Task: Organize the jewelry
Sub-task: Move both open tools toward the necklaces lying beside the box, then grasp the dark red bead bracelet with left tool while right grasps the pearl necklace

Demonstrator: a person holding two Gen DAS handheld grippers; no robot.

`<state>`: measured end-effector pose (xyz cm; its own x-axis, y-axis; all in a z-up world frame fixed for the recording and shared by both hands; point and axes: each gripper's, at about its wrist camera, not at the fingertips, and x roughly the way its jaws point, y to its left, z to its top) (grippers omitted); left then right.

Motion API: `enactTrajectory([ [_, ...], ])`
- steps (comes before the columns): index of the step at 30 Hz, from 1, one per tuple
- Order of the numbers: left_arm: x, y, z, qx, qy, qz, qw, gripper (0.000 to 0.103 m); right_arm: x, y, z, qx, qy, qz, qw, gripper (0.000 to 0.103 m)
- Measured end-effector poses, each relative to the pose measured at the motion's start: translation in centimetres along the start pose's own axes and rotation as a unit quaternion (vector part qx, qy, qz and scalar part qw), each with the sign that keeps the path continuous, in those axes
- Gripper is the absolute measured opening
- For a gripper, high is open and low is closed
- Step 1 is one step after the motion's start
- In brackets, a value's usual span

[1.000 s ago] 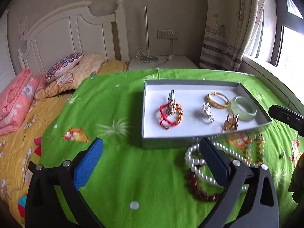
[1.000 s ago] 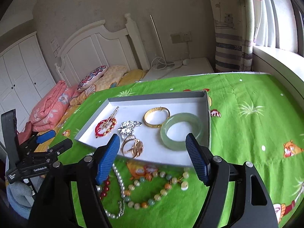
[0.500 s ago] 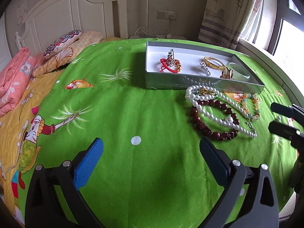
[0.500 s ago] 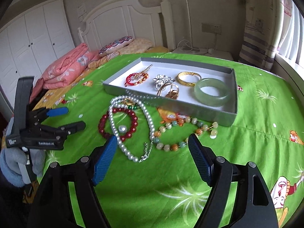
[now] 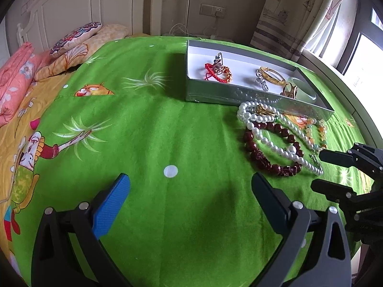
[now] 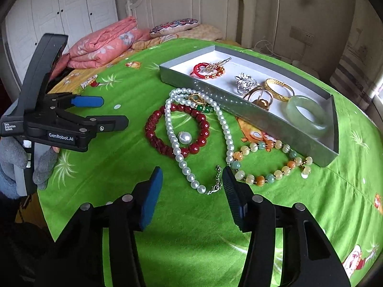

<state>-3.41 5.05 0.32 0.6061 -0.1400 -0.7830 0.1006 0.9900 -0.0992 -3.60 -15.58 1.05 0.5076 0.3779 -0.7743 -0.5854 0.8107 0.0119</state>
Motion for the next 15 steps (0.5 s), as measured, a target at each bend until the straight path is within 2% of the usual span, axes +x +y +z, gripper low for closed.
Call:
enactTrajectory([
  [2, 0.0, -0.1, 0.0, 0.0, -0.001, -0.002, 1.0, 0.1, 0.8, 0.4, 0.4, -0.024, 0.016, -0.012, 1.0, 0.042],
  [6, 0.0, -0.2, 0.0, 0.003, 0.0, -0.003, 1.0, 0.1, 1.4, -0.2, 1.1, -0.032, 0.023, -0.002, 0.999, 0.033],
  [11, 0.0, -1.2, -0.2, 0.031, 0.004, 0.001, 0.9995, 0.1, 1.0, -1.0, 0.3, -0.009, 0.012, 0.013, 1.0, 0.009],
  [15, -0.2, -2.8, 0.0, 0.064, -0.001, 0.009, 0.9979, 0.1, -0.7, -2.4, -0.2, 0.035, -0.034, 0.017, 0.999, 0.009],
])
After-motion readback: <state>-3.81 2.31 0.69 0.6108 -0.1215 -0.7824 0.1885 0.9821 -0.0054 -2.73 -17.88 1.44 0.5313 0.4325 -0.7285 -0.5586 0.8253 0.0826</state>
